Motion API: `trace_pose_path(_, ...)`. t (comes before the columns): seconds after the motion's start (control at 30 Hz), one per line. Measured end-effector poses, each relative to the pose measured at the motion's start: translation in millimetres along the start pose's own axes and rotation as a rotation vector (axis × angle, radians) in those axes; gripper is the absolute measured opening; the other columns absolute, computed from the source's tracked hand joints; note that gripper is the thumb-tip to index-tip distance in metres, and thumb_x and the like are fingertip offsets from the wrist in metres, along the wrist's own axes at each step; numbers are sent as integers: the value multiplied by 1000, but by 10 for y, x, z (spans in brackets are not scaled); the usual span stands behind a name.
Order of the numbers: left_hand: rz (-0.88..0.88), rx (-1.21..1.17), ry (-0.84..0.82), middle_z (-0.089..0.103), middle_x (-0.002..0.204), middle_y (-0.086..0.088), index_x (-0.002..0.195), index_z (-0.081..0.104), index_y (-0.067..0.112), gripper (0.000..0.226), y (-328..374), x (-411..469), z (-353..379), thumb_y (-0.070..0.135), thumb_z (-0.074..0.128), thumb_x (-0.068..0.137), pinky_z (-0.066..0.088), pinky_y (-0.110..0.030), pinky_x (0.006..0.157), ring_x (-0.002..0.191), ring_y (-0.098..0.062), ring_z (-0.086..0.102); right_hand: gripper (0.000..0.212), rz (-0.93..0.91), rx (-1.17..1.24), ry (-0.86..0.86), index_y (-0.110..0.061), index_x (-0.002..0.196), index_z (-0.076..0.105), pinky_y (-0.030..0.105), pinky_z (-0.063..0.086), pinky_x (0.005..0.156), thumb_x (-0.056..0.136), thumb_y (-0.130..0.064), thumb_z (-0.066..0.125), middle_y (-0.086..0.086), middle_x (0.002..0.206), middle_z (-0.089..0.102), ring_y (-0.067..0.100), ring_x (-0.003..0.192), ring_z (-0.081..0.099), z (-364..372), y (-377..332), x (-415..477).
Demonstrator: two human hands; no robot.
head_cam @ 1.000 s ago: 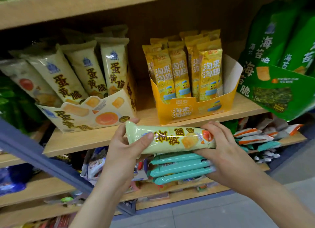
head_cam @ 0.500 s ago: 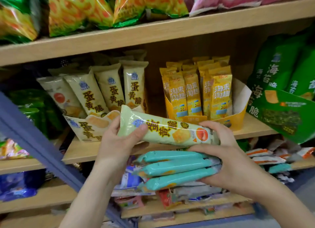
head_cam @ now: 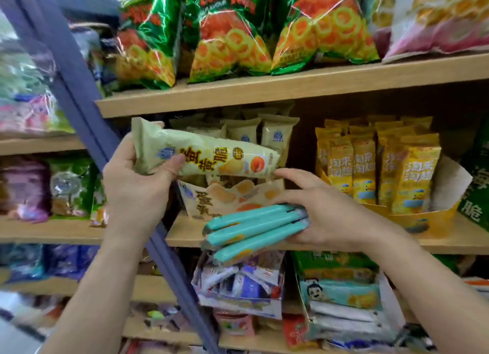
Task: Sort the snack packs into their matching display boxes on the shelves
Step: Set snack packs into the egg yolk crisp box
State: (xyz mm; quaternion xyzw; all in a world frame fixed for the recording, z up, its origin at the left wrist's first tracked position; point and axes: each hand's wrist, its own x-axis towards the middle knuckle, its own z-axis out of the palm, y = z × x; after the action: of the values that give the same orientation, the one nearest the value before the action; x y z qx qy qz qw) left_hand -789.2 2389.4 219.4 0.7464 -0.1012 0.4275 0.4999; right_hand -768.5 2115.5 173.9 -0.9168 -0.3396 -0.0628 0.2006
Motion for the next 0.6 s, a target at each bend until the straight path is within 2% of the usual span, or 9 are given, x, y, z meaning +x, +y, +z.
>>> trace_pose_path(0.07,99,111,1,69,106,4,118,62,26,41,-9,99,-55,13,78,82,52,-21,83,97,-6,65,58,3,-68,-47,-47,127,55,37,26,118,75,-42,80,-12,160,18,8,147,6,13,15,205)
trace_pose_path(0.13,167,166,-20,67,113,-3,125,62,22,47,-8,190,-108,17,78,80,51,-24,88,102,-11,64,59,9,-105,-78,-49,126,53,36,29,114,74,-39,80,-9,157,27,12,145,12,65,45,318)
trace_pose_path(0.27,263,233,-164,63,105,18,120,62,18,49,-8,191,19,13,83,75,49,-11,84,96,11,59,59,-5,-115,-26,-40,129,56,28,36,108,75,-40,79,-10,139,44,8,135,31,167,100,358)
trace_pose_path(0.3,282,247,-208,62,104,21,120,62,17,49,-33,179,74,14,83,75,50,-11,83,95,12,60,60,-10,-101,-8,-38,130,56,27,37,106,75,-40,80,-12,136,45,6,131,34,182,102,353)
trace_pose_path(0.37,274,252,-279,65,104,15,121,62,14,45,-112,202,156,14,79,80,53,-17,84,97,2,62,61,-20,-78,12,-39,131,55,24,39,104,75,-39,80,-15,130,45,2,124,37,203,108,343)
trace_pose_path(0.43,322,299,-323,63,110,1,125,62,8,39,-179,281,231,11,71,88,49,-15,86,98,-7,59,60,-30,-63,18,-41,129,55,22,39,103,75,-39,80,-18,128,45,-1,122,38,210,121,330)
trace_pose_path(0.5,399,427,-382,54,110,-4,126,61,5,32,-215,345,339,8,61,94,44,-14,83,96,-9,50,58,-37,-38,19,-42,127,56,22,37,105,75,-38,81,-19,131,43,-3,124,34,206,128,313)
trace_pose_path(0.6,345,601,-503,48,106,-3,122,61,12,25,-203,386,552,12,51,99,42,-28,74,90,-15,46,60,-29,19,25,-44,129,55,21,30,108,75,-38,81,-21,143,36,-11,128,22,202,128,274)
